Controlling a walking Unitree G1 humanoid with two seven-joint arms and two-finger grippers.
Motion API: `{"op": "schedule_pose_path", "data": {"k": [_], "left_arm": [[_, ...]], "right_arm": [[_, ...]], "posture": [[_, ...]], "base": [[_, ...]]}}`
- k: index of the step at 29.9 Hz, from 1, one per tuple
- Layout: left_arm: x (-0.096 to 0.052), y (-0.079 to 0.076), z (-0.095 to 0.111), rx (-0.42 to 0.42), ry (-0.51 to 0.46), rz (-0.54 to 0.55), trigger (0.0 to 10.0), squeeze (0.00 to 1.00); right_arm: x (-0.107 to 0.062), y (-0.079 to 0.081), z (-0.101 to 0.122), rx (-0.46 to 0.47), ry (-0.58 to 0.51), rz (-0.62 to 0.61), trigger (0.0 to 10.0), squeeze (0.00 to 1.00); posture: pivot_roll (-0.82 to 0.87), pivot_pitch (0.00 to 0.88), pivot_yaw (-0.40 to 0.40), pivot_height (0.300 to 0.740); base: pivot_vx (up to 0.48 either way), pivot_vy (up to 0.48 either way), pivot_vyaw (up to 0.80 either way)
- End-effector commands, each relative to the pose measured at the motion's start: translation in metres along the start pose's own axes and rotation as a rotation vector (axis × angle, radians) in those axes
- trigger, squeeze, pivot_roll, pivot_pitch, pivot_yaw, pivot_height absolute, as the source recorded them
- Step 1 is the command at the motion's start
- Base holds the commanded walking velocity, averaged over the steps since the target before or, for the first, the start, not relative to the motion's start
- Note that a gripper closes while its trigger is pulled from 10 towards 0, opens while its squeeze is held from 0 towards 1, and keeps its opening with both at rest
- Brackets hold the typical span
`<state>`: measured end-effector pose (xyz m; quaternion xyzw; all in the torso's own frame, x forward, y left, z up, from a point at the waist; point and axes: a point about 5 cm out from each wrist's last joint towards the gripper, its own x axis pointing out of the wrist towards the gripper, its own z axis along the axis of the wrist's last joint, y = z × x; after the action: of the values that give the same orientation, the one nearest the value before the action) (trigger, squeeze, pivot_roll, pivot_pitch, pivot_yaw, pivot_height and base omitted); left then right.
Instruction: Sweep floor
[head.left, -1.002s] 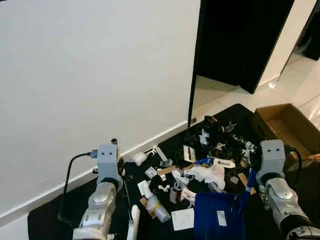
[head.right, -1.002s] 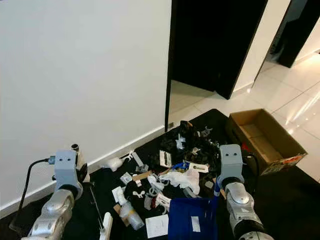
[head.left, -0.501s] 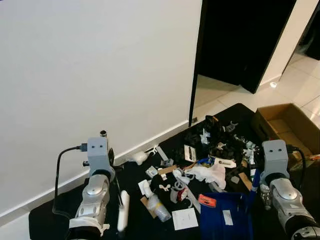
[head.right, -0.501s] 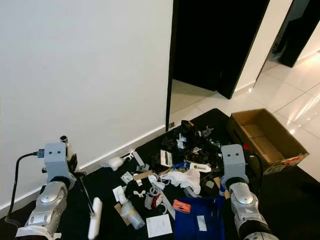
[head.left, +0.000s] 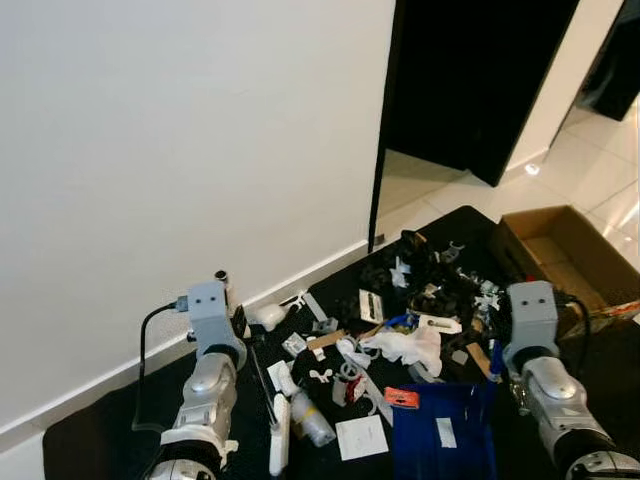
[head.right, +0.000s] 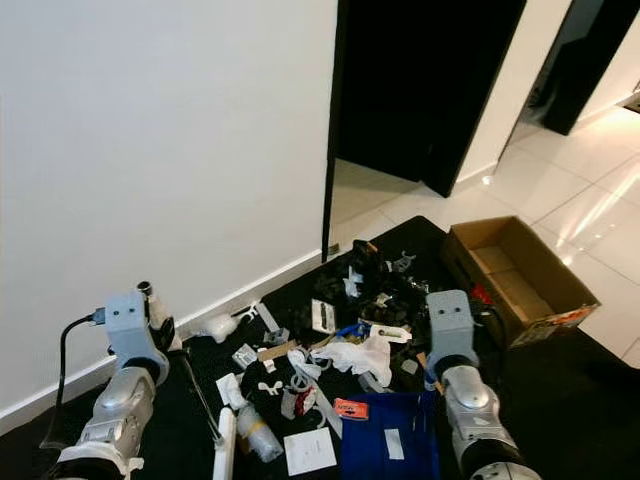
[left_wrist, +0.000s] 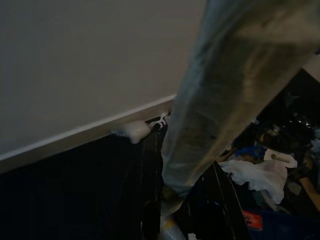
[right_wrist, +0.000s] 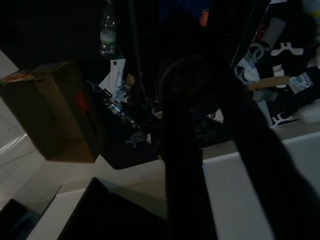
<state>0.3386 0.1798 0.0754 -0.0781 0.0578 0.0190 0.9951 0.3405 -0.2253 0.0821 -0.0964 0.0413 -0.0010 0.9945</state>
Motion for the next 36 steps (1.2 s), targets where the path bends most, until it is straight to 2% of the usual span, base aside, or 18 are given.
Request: {"op": "schedule_pose_path", "data": {"k": [1, 4, 9, 12, 18, 20, 28, 29, 30, 31, 33, 36], "left_arm": [[-0.006, -0.021, -0.019, -0.043, 0.050, -0.067, 10.0, 0.00], [-0.008, -0.029, -0.023, -0.053, 0.054, -0.092, 10.0, 0.00], [-0.010, -0.034, -0.025, -0.068, 0.056, -0.108, 10.0, 0.00], [-0.010, -0.048, -0.022, -0.107, 0.034, -0.143, 10.0, 0.00], [-0.011, -0.064, -0.018, -0.140, 0.017, -0.177, 10.0, 0.00], [-0.011, -0.071, -0.015, -0.150, 0.006, -0.195, 10.0, 0.00], [-0.011, -0.071, -0.015, -0.150, 0.006, -0.195, 10.0, 0.00], [-0.011, -0.075, -0.014, -0.151, 0.004, -0.210, 10.0, 0.00], [-0.010, -0.084, -0.004, -0.168, -0.024, -0.237, 10.0, 0.00], [-0.010, -0.084, -0.004, -0.168, -0.024, -0.237, 10.0, 0.00], [-0.010, -0.093, 0.016, -0.196, -0.075, -0.281, 10.0, 0.00], [-0.011, -0.093, 0.023, -0.200, -0.094, -0.291, 10.0, 0.00]], "right_arm": [[-0.003, 0.031, -0.013, 0.067, 0.055, 0.115, 10.0, 0.00], [-0.001, 0.045, -0.009, 0.103, 0.033, 0.164, 10.0, 0.00], [0.000, 0.055, -0.005, 0.137, 0.015, 0.200, 10.0, 0.00], [0.005, 0.067, 0.005, 0.195, -0.023, 0.229, 10.0, 0.00], [0.003, 0.080, -0.002, 0.205, 0.029, 0.228, 10.0, 0.00], [0.001, 0.084, -0.006, 0.234, 0.054, 0.224, 10.0, 0.00], [0.001, 0.084, -0.006, 0.234, 0.054, 0.224, 10.0, 0.00], [0.000, 0.085, -0.008, 0.235, 0.064, 0.221, 10.0, 0.00], [-0.002, 0.085, -0.010, 0.222, 0.067, 0.220, 10.0, 0.00], [-0.002, 0.085, -0.010, 0.222, 0.067, 0.220, 10.0, 0.00], [-0.003, 0.081, -0.013, 0.197, 0.073, 0.211, 10.0, 0.00], [-0.004, 0.079, -0.015, 0.192, 0.074, 0.208, 10.0, 0.00]], "posture": [[0.03, 0.186, 0.039, 0.740], [0.03, 0.186, 0.041, 0.740], [0.04, 0.187, 0.046, 0.740], [0.04, 0.187, 0.045, 0.740], [0.04, 0.193, 0.053, 0.740], [0.05, 0.192, 0.054, 0.740], [0.05, 0.192, 0.054, 0.740], [0.05, 0.193, 0.055, 0.740], [0.04, 0.193, 0.061, 0.740], [0.04, 0.193, 0.061, 0.740], [0.05, 0.190, 0.067, 0.740], [0.06, 0.189, 0.071, 0.740]], "base": [[0.000, 0.000, 0.00], [0.000, 0.000, 0.00], [0.000, 0.000, 0.00], [0.000, 0.000, 0.00], [0.000, 0.000, 0.00], [0.000, 0.000, 0.00], [0.000, 0.000, 0.00], [0.000, 0.000, 0.00], [0.000, 0.000, 0.00], [0.000, 0.000, 0.00], [0.000, 0.000, 0.00], [0.000, 0.000, 0.00]]}}
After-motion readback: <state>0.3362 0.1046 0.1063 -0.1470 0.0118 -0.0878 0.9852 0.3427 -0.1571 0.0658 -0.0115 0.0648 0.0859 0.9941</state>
